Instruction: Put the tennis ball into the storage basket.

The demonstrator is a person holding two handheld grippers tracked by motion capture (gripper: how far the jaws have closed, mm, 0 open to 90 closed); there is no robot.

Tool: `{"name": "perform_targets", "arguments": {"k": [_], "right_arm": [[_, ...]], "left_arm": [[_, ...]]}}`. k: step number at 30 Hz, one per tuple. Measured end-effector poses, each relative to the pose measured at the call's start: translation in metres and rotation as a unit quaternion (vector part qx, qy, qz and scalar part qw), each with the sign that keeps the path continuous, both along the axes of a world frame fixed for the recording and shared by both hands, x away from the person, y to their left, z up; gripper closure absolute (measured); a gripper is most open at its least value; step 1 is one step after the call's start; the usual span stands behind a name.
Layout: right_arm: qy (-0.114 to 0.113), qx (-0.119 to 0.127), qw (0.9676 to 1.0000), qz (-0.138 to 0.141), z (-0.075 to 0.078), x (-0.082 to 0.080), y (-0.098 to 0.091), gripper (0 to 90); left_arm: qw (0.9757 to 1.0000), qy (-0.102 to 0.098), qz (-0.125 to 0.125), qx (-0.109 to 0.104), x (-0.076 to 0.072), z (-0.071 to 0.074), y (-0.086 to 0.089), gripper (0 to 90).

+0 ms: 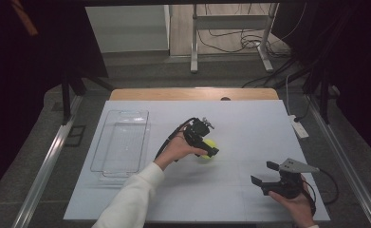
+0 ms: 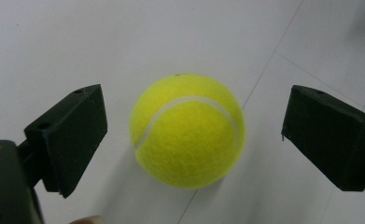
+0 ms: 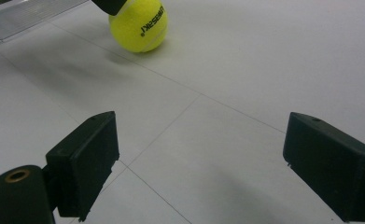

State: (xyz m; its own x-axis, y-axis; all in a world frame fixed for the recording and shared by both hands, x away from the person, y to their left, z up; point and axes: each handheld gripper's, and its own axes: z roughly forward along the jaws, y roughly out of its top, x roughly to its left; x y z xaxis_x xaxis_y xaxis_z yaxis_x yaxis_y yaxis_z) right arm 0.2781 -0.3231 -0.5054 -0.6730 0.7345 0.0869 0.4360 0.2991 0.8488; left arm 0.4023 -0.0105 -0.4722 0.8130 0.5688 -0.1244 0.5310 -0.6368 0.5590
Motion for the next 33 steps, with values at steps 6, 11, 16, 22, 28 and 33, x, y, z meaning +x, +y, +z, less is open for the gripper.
{"name": "perform_targets", "arguments": {"k": [6, 11, 16, 22, 28, 33], "right_arm": [[0.0, 0.0, 1.0, 0.0, 0.0, 0.0, 0.0, 10.8], [0.001, 0.0, 1.0, 0.0, 0.0, 0.0, 0.0, 10.7], [0.001, 0.0, 1.0, -0.001, 0.0, 0.0, 0.0, 10.8], [0.001, 0.0, 1.0, 0.0, 0.0, 0.0, 0.0, 10.8], [0.001, -0.001, 1.0, -0.001, 0.0, 0.0, 0.0, 10.8], [0.001, -0.001, 1.0, -0.001, -0.001, 0.0, 0.0, 10.8]], "left_arm": [[0.9999, 0.006, 0.0, 0.009, 0.003, -0.006, -0.002, 7.2], [0.9998, 0.012, 0.0, 0.015, 0.005, -0.011, -0.005, 7.1], [0.9997, 0.013, -0.001, 0.022, 0.005, -0.013, -0.006, 7.5], [0.9994, 0.015, 0.002, 0.03, 0.004, -0.012, -0.004, 15.2], [0.9996, 0.014, -0.002, 0.026, 0.003, -0.012, -0.003, 26.4], [0.9995, 0.008, -0.003, 0.031, 0.002, -0.01, -0.003, 27.0]]}}
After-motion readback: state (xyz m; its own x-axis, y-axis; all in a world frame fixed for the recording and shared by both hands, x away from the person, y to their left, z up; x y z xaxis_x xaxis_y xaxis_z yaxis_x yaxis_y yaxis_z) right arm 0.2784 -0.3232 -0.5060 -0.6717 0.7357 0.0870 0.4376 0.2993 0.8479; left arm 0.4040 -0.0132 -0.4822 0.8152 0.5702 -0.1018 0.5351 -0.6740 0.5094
